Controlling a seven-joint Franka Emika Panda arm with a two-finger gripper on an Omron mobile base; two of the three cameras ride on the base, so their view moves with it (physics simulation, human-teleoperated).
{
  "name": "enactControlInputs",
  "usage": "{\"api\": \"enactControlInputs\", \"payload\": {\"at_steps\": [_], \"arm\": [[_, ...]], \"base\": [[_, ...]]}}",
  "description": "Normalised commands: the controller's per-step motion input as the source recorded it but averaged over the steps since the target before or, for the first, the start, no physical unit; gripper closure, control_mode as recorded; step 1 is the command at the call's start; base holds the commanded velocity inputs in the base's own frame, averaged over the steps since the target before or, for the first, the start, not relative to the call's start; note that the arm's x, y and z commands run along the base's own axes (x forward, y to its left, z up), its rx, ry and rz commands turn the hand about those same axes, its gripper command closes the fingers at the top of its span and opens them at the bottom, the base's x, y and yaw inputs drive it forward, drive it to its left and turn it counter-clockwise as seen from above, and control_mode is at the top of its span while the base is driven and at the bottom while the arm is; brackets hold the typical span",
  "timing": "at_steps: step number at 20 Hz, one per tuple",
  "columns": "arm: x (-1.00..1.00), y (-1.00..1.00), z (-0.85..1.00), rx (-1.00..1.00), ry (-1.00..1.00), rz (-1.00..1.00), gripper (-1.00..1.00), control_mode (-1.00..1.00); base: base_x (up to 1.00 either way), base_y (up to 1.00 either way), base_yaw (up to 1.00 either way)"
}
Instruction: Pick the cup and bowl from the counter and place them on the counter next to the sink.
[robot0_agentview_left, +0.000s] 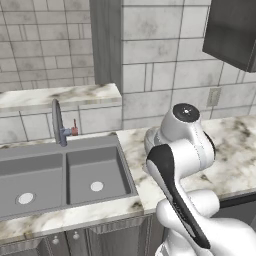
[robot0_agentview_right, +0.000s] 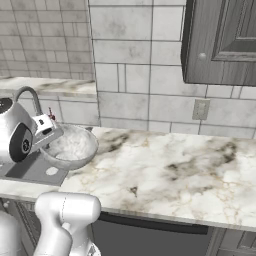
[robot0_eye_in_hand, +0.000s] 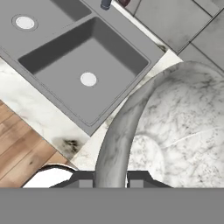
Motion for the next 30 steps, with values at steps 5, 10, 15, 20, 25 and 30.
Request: {"api": "enactControlInputs", "payload": {"at_steps": [5, 10, 15, 20, 25, 30], "arm": [[0.47, 0.00, -0.41, 0.00, -0.05, 0.00, 1.00, -1.00], [0.42, 0.00, -0.21, 0.00, 0.12, 0.00, 1.00, -1.00], [0.31, 0.00, -0.22, 0.00, 0.19, 0.00, 1.00, -1.00], [0.18, 0.00, -0.23, 0.00, 0.06, 0.00, 1.00, -1.00], [0.19, 0.00, -0.36, 0.00, 0.00, 0.00, 1.00, -1.00], [0.14, 0.00, -0.33, 0.00, 0.00, 0.00, 1.00, -1.00]], "base": [[0.00, 0.00, 0.00], [0.00, 0.00, 0.00], [0.00, 0.00, 0.00], [0.00, 0.00, 0.00], [0.00, 0.00, 0.00], [0.00, 0.00, 0.00]]}}
